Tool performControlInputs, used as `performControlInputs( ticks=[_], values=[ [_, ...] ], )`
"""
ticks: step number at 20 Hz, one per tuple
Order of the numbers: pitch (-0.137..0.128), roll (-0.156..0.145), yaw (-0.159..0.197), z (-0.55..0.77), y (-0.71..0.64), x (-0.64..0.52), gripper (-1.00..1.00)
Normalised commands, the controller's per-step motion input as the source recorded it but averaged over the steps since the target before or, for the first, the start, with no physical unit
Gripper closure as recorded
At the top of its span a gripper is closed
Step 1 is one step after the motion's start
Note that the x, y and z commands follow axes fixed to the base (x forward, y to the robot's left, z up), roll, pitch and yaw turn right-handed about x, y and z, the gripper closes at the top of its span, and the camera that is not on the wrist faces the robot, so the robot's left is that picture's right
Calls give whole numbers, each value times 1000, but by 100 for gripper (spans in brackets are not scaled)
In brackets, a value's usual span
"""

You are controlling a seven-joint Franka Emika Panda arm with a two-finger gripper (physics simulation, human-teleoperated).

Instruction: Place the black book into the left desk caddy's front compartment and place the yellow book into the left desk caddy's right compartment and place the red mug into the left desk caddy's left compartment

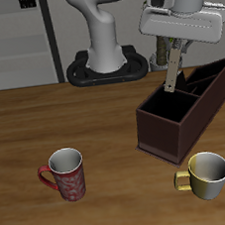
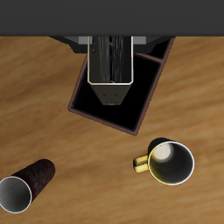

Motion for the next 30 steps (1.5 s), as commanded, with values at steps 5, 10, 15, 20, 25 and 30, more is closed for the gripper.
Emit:
performControlInputs(
  ticks=[5,10,15,20,25,30],
  values=[
    [-3,9,10,-163,46,105,100],
    [15,-4,-1,-220,-54,169,100],
    [35,-13,-11,-229,-124,110,100],
    [37,7,-4,-263,-38,82,100],
    [29,8,-2,-184,10,60,100],
    [45,2,-1,-304,-24,72,100]
  ],
)
